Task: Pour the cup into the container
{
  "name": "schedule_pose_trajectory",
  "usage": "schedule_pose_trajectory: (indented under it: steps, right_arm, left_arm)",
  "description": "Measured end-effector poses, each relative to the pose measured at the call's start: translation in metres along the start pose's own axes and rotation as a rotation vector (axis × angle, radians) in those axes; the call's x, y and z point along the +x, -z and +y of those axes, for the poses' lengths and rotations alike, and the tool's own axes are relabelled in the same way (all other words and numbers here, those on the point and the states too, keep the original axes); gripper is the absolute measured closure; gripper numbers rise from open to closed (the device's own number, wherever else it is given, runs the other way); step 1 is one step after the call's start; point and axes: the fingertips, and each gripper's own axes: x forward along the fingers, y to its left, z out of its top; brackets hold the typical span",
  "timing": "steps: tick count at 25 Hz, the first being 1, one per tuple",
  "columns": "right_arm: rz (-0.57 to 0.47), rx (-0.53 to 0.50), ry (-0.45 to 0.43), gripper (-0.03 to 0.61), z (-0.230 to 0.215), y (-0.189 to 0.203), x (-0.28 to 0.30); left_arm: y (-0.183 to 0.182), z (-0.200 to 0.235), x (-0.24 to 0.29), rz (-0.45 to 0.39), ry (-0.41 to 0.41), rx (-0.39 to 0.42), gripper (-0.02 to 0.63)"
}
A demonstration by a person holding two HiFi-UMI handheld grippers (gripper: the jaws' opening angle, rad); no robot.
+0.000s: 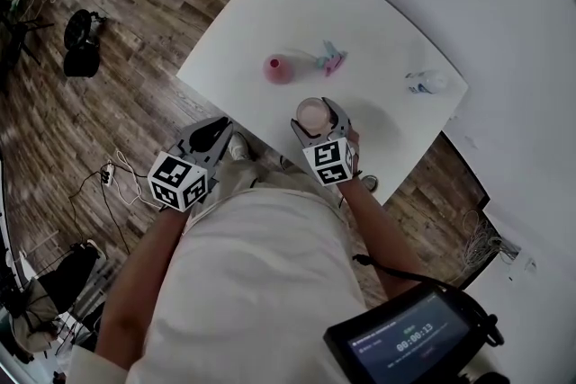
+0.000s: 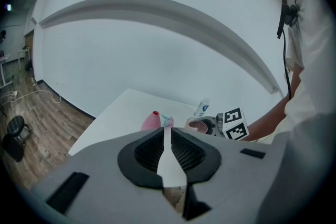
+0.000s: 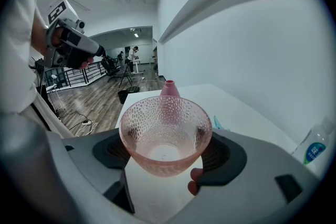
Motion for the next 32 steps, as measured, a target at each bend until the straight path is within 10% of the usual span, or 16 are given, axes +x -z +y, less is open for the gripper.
schedule_pose_trajectory:
  steps: [32]
  right_arm:
    - [0.129, 0.010, -0.015, 0.198, 0.002, -0.104, -0.015]
  left_arm:
    - [-0.042, 0.063, -0.019, -0.079, 0.071, 0.035, 0.603]
